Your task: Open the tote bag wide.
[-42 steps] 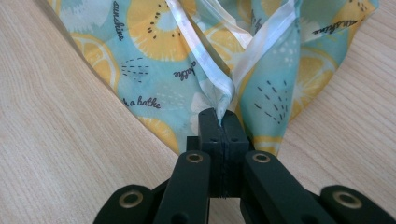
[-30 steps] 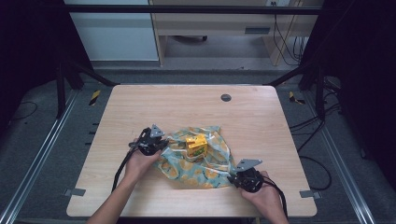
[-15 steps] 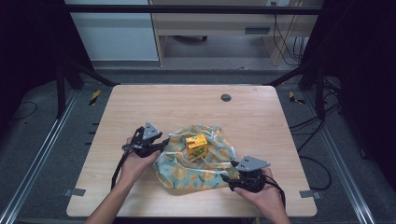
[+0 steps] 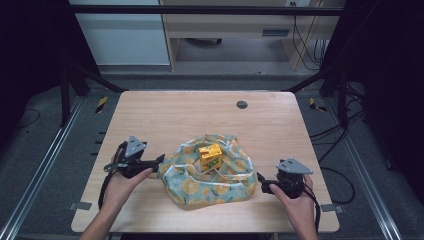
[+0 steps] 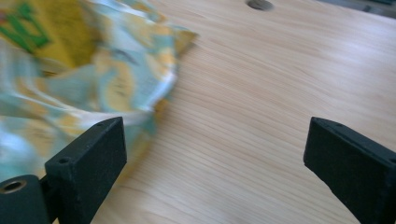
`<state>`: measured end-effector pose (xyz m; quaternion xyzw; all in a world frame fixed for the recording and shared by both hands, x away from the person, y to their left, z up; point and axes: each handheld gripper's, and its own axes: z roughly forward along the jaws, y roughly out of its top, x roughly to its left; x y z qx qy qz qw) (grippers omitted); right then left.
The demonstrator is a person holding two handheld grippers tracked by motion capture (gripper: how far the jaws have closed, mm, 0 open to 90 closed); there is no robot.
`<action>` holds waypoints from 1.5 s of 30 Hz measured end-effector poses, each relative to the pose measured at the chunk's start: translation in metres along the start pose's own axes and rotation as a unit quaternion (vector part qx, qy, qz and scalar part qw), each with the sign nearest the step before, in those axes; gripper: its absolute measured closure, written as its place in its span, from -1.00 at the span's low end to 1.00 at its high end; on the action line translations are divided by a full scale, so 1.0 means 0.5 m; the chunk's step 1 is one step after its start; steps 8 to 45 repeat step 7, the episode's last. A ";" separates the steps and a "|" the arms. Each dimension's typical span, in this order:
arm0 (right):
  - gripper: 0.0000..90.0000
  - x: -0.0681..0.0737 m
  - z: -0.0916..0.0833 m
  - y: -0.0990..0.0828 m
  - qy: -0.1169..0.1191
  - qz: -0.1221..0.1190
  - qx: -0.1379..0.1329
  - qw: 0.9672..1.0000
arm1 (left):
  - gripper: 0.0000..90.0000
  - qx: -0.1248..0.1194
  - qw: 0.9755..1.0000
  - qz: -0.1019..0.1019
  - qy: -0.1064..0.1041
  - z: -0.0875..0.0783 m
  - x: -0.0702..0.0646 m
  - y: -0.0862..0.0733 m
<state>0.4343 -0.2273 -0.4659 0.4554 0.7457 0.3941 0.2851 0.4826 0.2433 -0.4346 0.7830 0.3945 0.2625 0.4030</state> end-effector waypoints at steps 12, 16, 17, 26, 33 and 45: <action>-0.84 -0.037 0.015 -0.025 -0.034 0.022 0.034 0.999 | -0.82 0.020 0.999 -0.028 0.002 -0.042 0.037 -0.093; -0.84 -0.037 0.015 -0.025 -0.034 0.022 0.034 0.999 | -0.82 0.020 0.999 -0.028 0.002 -0.042 0.037 -0.093; -0.84 -0.037 0.015 -0.025 -0.034 0.022 0.034 0.999 | -0.82 0.020 0.999 -0.028 0.002 -0.042 0.037 -0.093; -0.84 -0.037 0.015 -0.025 -0.034 0.022 0.034 0.999 | -0.82 0.020 0.999 -0.028 0.002 -0.042 0.037 -0.093; -0.84 -0.037 0.015 -0.025 -0.034 0.022 0.034 0.999 | -0.82 0.020 0.999 -0.028 0.002 -0.042 0.037 -0.093; -0.84 -0.037 0.015 -0.025 -0.034 0.022 0.034 0.999 | -0.82 0.020 0.999 -0.028 0.002 -0.042 0.037 -0.093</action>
